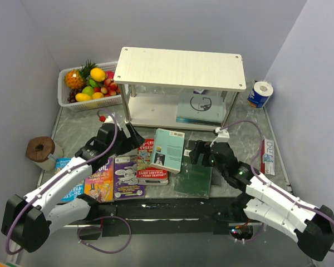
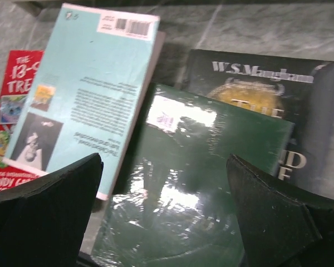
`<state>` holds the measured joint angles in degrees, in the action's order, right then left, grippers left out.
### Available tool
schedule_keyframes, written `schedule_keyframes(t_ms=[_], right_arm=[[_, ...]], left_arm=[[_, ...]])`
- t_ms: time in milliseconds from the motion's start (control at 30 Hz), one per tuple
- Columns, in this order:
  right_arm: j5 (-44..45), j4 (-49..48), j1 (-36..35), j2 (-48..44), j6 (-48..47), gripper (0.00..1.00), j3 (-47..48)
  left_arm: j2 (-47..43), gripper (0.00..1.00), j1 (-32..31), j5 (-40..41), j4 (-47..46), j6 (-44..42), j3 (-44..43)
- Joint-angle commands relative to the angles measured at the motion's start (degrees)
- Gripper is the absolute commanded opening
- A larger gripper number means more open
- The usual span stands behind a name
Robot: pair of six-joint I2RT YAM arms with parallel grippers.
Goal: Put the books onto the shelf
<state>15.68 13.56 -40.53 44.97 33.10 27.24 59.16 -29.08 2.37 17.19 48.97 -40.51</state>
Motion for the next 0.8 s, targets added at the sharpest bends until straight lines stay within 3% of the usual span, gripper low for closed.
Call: schedule_keyframes(t_ms=[0,167,500,767], right_arm=[[-6.1,-7.9,-0.2,3.5,1.1,1.0,-0.4],[-10.7,-11.6,-0.2,8.1,3.3,1.0,-0.2],[-14.4,-13.2,-0.2,13.2,3.1,1.0,-0.3],[-16.0,-13.0,-0.2,14.5,2.5,1.0,-1.0]], left_arm=[[-3.3,0.96,-0.4,-12.2,-12.6,-0.5,3.3],[4.5,0.99,-1.3,-13.4,-10.9,-0.8,-0.8],[15.0,0.73,-4.8,-18.7,-13.3,-1.8,-2.4],[21.9,0.75,-5.0,-22.2,-12.4,-4.0,-4.0]])
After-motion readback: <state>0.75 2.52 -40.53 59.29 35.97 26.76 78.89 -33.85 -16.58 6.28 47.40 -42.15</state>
